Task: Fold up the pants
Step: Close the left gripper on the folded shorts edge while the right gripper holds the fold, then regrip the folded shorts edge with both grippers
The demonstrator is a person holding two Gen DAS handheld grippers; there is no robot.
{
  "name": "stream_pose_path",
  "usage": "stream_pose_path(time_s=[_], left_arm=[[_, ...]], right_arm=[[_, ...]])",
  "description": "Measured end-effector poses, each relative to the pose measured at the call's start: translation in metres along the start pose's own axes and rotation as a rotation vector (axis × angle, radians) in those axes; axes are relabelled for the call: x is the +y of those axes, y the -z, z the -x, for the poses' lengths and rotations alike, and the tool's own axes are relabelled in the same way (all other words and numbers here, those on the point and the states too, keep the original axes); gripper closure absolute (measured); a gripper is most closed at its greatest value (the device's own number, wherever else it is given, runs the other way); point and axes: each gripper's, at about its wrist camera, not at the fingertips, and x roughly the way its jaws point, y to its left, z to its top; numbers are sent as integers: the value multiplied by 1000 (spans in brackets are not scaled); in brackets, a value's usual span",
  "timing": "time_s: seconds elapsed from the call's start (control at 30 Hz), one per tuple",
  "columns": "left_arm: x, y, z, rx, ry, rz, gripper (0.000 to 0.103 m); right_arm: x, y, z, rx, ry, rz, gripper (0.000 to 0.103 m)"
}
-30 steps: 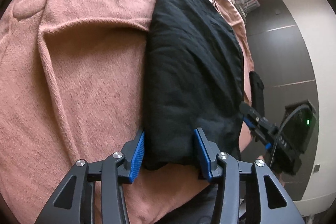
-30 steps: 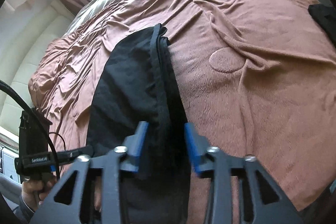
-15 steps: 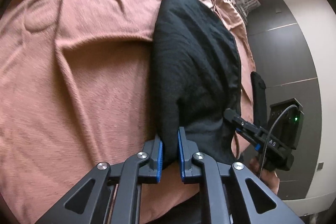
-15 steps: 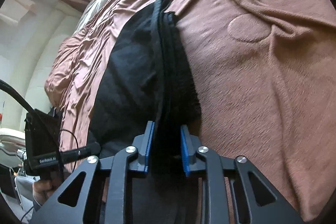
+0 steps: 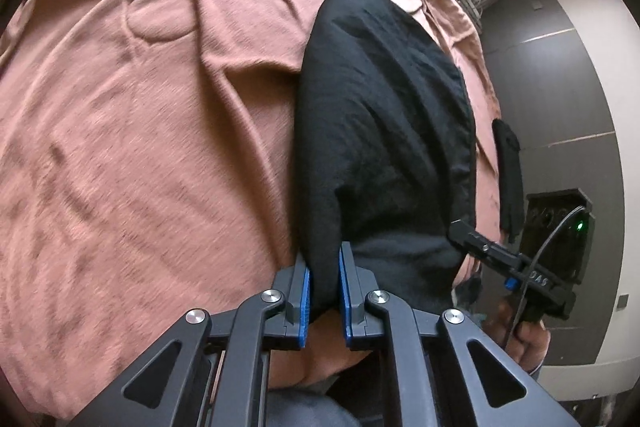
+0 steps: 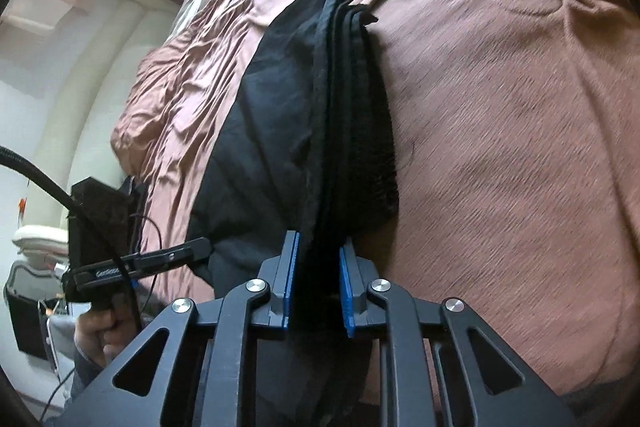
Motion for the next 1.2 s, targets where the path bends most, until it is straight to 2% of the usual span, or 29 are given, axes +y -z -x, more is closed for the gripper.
stream_pose_path(time_s=[0.07, 0.13, 0.2, 0.27, 0.33, 0.53, 0.63, 0.77, 1.2], left_arm=[[2, -2, 1, 5, 10, 5, 87], [4, -5, 4, 1, -1, 14, 84], [3, -8, 5, -9, -11, 5, 72], [1, -14, 9, -33, -6, 0, 52], [-1, -20, 13, -53, 1, -10, 48], [-1, -48, 10, -83, 6, -20, 48], [-2, -62, 5, -91, 8, -23, 48], [-3, -78, -6, -85, 21, -25, 48], [2, -110, -37, -49, 70, -28, 48]], right_arm=[[-1, -5, 4, -10, -12, 18, 87], [-5, -9, 8, -31, -8, 22, 79], [-14, -14, 14, -64, -30, 1, 52], [-26, -22, 18, -97, -47, -32, 44], [-39, -32, 19, -114, -76, -61, 44], [-60, -56, -6, -112, -138, -118, 44], [-64, -62, -20, -93, -147, -123, 39], [-61, -68, -34, -67, -147, -109, 36], [-51, -88, -53, -17, -157, -65, 36]])
